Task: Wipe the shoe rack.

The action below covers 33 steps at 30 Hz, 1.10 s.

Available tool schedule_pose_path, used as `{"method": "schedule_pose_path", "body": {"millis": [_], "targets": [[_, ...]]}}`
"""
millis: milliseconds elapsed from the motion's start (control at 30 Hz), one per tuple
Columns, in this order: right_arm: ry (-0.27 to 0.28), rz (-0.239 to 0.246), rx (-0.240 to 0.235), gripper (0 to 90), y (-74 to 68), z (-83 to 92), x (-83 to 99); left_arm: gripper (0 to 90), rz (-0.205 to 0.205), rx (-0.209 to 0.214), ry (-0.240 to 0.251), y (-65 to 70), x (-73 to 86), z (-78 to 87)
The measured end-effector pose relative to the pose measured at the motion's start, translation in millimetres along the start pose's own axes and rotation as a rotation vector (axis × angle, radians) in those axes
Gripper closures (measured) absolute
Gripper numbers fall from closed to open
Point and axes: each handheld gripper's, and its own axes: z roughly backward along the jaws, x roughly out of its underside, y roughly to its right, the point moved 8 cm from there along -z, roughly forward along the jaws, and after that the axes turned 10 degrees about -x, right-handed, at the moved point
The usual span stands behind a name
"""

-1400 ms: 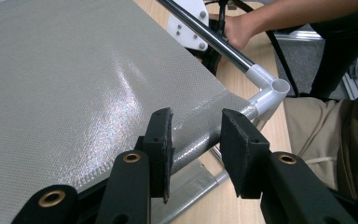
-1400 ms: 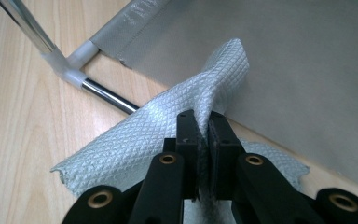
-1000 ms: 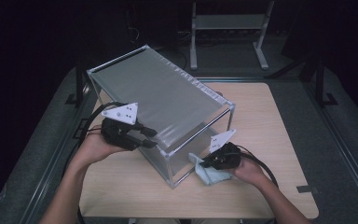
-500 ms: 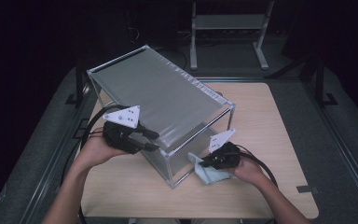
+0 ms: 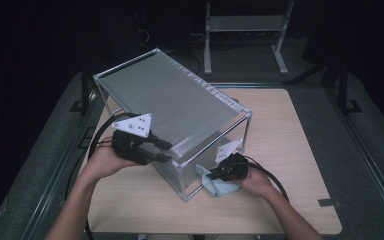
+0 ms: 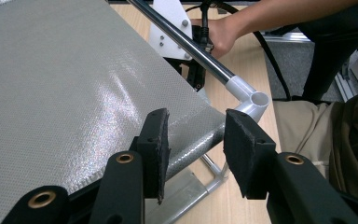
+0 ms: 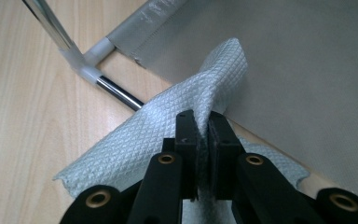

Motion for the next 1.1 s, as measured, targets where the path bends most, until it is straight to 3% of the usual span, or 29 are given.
{"method": "schedule_pose_path", "body": {"millis": [500,667,833,1100], "targets": [[-0.004,0.005,-0.017,83.8,-1.1,-2.4,0.9,59.8,0.001,0.005,0.000,-0.6,0.5,0.0],[0.008,-0.090,0.045,83.7,15.2,22.0,24.2,59.9,0.003,0.008,0.005,-0.9,0.7,-0.2],[0.004,-0.066,0.043,83.7,13.5,16.8,21.2,59.9,0.005,0.012,0.003,-1.4,0.6,-0.2],[0.021,-0.112,0.097,83.6,28.8,35.3,37.6,59.8,0.005,0.010,0.003,-1.4,0.3,-0.4]]}}
